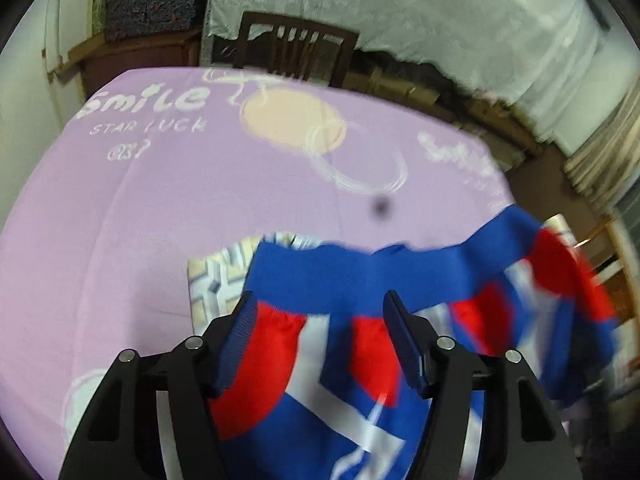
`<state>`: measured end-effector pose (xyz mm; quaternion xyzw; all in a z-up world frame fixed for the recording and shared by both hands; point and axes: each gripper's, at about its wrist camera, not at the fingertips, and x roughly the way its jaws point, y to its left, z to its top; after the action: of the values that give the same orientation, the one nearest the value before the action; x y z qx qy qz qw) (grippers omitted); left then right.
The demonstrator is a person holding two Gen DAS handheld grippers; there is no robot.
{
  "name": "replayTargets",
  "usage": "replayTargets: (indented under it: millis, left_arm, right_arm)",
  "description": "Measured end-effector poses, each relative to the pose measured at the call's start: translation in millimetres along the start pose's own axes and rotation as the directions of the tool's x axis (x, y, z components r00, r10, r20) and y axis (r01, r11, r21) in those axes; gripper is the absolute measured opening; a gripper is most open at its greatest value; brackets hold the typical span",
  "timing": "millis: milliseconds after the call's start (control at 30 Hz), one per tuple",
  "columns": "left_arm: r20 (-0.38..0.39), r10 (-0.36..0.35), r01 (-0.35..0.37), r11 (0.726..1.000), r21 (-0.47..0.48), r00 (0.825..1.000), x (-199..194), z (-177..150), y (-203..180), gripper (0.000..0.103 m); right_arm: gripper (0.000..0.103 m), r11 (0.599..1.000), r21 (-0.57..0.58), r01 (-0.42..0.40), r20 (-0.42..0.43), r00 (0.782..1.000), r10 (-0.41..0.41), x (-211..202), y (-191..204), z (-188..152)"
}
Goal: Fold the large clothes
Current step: 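Lift the jacket edge with the right tool toward the left tool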
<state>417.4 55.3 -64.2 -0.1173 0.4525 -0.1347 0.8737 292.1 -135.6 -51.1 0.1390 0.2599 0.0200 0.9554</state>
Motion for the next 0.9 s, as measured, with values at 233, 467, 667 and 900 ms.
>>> replayTargets:
  millis: [233,467,667,900]
  left_arm:
    - [-0.006,-0.250,0.250,0.967,0.050,0.968,-32,6,-25,0.096]
    - [-0.076,-0.238,0.248,0.952,0.180,0.968,-8,-4,-68,0.099]
    - [-0.123,-0.272,0.289,0.946,0.146,0.954,20,4,-51,0.075]
    - [-0.194,-0.391,0.410,0.910,0.064,0.900,39,7,-36,0.019]
  right_arm:
    - [0.020,0.980,-0.198,-0.033,0.012,0.999,0.037,-4,58,-27]
    - [0.020,0.955,-0.295,-0.029,0.002,1.000,0.031,0,72,-45]
    - [0.020,0.935,-0.353,-0.045,-0.026,0.999,0.038,8,77,-57]
    - [0.026,0.943,-0.323,-0.076,-0.068,0.996,0.057,11,62,-60]
